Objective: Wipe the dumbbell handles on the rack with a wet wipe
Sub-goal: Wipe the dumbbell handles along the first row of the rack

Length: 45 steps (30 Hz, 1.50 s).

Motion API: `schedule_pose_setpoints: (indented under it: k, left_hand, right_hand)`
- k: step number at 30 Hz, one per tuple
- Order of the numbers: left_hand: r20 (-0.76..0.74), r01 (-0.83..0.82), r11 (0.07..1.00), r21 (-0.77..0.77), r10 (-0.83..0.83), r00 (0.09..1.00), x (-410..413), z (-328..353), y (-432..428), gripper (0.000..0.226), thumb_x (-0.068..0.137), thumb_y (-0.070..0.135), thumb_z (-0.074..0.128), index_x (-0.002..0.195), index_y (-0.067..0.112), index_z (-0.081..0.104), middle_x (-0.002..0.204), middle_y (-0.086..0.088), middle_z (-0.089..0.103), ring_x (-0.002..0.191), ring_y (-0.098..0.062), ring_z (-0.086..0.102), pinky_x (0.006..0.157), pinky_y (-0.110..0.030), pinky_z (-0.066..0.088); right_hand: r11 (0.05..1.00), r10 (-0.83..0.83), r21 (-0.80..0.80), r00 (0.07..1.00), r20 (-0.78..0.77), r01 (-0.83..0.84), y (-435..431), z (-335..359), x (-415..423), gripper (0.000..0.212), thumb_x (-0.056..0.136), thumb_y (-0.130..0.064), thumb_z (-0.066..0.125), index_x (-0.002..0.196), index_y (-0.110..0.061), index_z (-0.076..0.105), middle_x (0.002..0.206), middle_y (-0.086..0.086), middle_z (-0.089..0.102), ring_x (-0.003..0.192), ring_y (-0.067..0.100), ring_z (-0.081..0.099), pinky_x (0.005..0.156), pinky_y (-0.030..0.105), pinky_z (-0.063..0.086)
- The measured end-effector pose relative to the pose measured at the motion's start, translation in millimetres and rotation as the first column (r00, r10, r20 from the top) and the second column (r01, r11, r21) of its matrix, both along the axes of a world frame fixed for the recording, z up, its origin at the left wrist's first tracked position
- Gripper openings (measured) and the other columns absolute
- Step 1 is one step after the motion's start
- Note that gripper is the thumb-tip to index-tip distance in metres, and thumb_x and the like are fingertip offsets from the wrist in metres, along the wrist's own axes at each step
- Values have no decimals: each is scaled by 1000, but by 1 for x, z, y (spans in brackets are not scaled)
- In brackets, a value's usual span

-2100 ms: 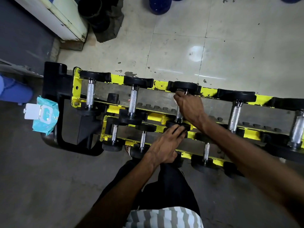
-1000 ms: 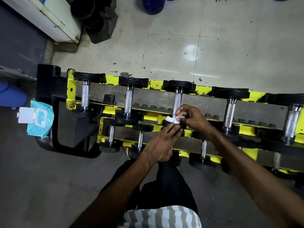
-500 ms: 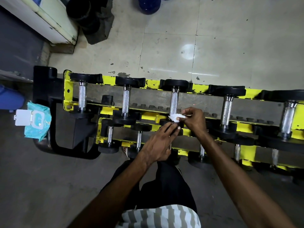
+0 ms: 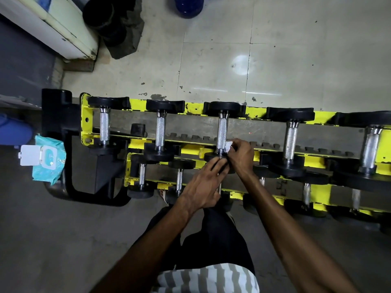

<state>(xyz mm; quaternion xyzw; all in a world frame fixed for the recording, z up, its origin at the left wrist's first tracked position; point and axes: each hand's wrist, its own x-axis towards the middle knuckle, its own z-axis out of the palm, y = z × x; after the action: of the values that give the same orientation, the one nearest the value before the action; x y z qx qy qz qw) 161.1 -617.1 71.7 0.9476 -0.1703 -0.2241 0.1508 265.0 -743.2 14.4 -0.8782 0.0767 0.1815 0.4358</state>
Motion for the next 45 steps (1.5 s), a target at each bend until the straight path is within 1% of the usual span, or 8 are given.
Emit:
schedule_pose_setpoints:
  k: [4, 10, 16, 25, 31, 34, 38, 45]
  left_hand:
    - [-1, -3, 1000, 6, 3, 1000, -1, -2, 0, 92, 67, 24, 64, 152, 1, 37, 157, -15, 29, 148, -32, 23, 110, -36, 46]
    - [-33, 13, 1000, 27, -12, 999, -2, -8, 0, 97, 68, 27, 59, 156, 2, 30, 159, -16, 25, 151, -35, 18, 117, -44, 38]
    - [-67, 11, 1000, 29, -9, 998, -1, -13, 1, 99, 66, 28, 57, 157, 4, 27, 159, -14, 21, 152, -34, 17, 112, -46, 44]
    - [-43, 6, 1000, 20, -5, 999, -2, -8, 0, 101, 69, 27, 62, 160, 5, 23, 159, -13, 23, 151, -32, 19, 111, -44, 46]
    - [-29, -2, 1000, 25, 3, 1000, -3, -6, 0, 100, 74, 27, 67, 161, 7, 21, 161, -10, 20, 151, -29, 16, 112, -36, 44]
    - [-30, -3, 1000, 16, 4, 1000, -2, -6, -1, 100, 74, 26, 69, 160, 7, 22, 160, -10, 20, 151, -30, 16, 116, -37, 41]
    - [-7, -6, 1000, 17, 6, 1000, -3, -7, -1, 100, 71, 25, 68, 159, 5, 26, 160, -12, 24, 150, -31, 19, 120, -36, 33]
    - [15, 5, 999, 32, -5, 1000, -5, -11, -1, 101, 70, 27, 65, 159, 5, 24, 159, -13, 24, 151, -33, 19, 123, -39, 30]
  right_hand:
    - [996, 83, -15, 992, -98, -85, -9, -14, 2, 34, 80, -21, 50, 102, -13, 75, 99, 2, 75, 89, 17, 69, 79, 30, 55]
    - [983, 183, 60, 963, -199, -174, -10, -12, 20, 28, 95, -25, 56, 88, -3, 72, 83, 14, 73, 80, 29, 69, 72, 39, 54]
    - [992, -82, 74, 978, -193, 98, 3, -13, 24, 17, 88, -16, 68, 103, -12, 75, 93, 1, 75, 80, 13, 69, 70, 19, 46]
    - [980, 158, 162, 938, -310, -111, -1, -12, 45, 15, 90, -7, 62, 97, -10, 75, 82, 3, 72, 70, 10, 62, 63, 19, 46]
    - [895, 114, 407, 788, -605, 183, 8, -19, 84, 35, 85, -4, 39, 104, 3, 68, 71, 7, 47, 41, 6, 24, 38, 19, 19]
    - [746, 15, 490, 724, -690, 451, 9, -38, 95, 26, 68, -3, 42, 91, -9, 50, 77, 13, 37, 37, 6, 19, 33, 19, 19]
    - [596, -50, 482, 629, -776, 642, 12, -22, 97, 20, 83, 2, 34, 74, -16, 39, 62, -1, 32, 33, 5, 18, 28, 19, 15]
    - [769, -414, 296, 794, -445, 567, 17, -4, 69, 9, 83, -8, 73, 84, -16, 72, 79, 2, 68, 49, 6, 48, 43, 21, 38]
